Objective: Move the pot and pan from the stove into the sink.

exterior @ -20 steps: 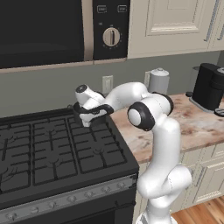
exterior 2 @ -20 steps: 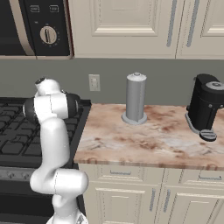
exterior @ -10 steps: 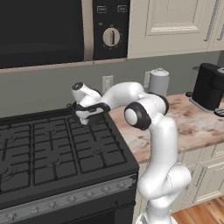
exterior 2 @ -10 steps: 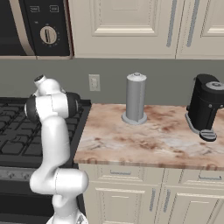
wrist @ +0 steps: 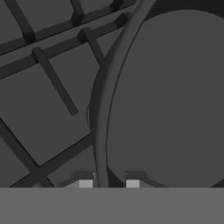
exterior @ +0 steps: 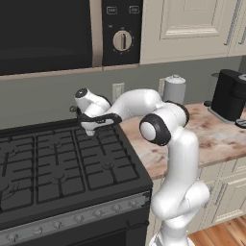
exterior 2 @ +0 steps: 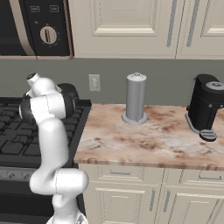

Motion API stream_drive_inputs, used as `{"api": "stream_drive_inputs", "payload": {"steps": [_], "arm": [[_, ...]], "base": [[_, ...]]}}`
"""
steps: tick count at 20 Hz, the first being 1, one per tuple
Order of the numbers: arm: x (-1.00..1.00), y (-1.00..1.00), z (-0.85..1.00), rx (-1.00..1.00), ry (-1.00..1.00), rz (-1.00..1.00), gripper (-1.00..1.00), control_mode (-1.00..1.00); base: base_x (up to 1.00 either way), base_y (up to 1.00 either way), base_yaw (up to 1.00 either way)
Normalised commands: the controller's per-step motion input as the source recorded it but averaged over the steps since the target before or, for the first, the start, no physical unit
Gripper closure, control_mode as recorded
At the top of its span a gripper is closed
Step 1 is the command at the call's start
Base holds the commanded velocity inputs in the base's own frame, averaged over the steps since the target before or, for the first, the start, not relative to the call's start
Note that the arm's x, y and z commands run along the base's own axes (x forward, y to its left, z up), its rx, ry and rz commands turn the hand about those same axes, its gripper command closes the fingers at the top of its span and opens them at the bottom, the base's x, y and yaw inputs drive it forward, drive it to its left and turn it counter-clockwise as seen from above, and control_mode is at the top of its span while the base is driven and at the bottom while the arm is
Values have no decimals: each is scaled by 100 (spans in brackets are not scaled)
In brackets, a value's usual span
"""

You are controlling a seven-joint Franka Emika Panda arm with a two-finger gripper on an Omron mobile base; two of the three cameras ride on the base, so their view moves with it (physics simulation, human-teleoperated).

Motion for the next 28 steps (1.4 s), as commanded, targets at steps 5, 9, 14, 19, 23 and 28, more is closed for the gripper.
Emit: {"api": "stream_drive_inputs", "payload": {"steps": [5, 9, 14, 19, 23, 28], "arm": [[-86, -12, 53, 4, -19, 0, 100, -100], [-86, -13, 58, 5, -14, 0, 100, -100], [-88, -12, 73, 5, -9, 0, 100, -100], [-85, -11, 80, 4, 0, 0, 100, -100], [-92, -11, 67, 2, 2, 0, 100, -100], [-100, -20, 27, 0, 4, 2, 100, -100]], "base": [[0, 0, 0], [0, 0, 0], [0, 0, 0], [0, 0, 0], [0, 0, 0], [0, 0, 0]]}}
